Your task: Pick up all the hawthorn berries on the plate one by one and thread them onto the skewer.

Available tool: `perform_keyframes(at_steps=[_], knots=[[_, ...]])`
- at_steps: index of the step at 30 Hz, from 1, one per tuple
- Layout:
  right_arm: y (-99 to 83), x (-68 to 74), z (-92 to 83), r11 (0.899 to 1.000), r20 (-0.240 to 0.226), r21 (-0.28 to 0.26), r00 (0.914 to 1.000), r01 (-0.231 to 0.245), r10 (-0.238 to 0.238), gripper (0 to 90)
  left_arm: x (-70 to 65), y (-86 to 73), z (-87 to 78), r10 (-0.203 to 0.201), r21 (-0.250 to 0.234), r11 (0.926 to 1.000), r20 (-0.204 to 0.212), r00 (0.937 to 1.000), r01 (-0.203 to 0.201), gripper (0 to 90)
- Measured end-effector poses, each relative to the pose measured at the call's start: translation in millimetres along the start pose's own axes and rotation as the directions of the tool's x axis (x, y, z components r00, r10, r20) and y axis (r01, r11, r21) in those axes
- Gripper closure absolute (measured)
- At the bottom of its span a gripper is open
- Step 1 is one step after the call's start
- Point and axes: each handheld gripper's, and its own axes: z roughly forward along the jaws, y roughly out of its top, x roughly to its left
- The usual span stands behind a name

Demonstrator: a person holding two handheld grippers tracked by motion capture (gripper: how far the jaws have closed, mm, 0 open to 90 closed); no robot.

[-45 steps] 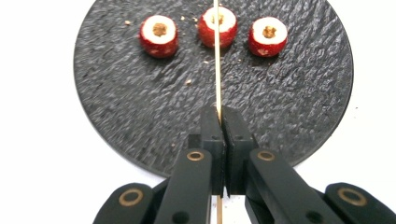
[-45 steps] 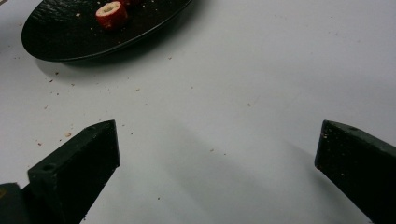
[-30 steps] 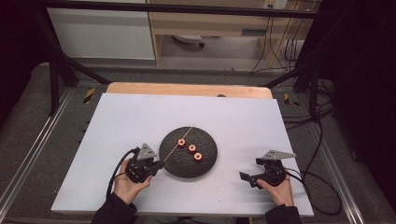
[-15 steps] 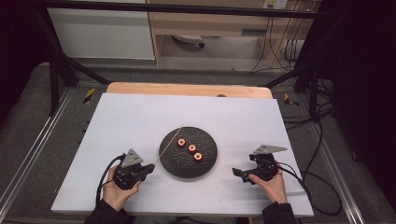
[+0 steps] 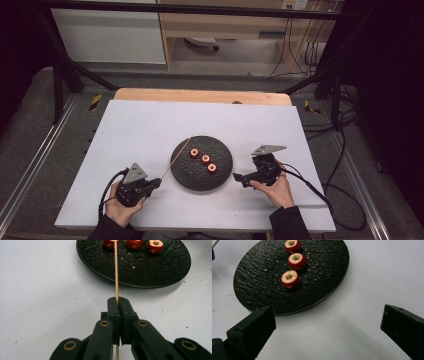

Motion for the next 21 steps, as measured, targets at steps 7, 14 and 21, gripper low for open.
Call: perform_keyframes(at_steps=[7, 14, 21], knots=[[28.5, 18.2, 11.2, 0.996, -0.009, 0.069, 0.9984, 0.056, -0.055, 4.2, 0.1, -1.6, -0.8, 0.006, 0.001, 1.0000, 0.002, 1.0000, -0.006, 88.3], [59.5, 38.5, 25.8, 0.981, -0.040, 0.151, 0.9927, 0.118, -0.114, 13.0, 1.6, -1.9, -1.4, 0.004, -0.004, 1.0000, -0.002, 1.0000, -0.004, 88.4], [77.8, 49.8, 50.4, 0.947, -0.056, 0.285, 0.9885, 0.151, -0.141, 23.7, 3.6, -2.5, -2.0, -0.002, -0.005, 1.0000, -0.001, 1.0000, 0.002, 88.3]])
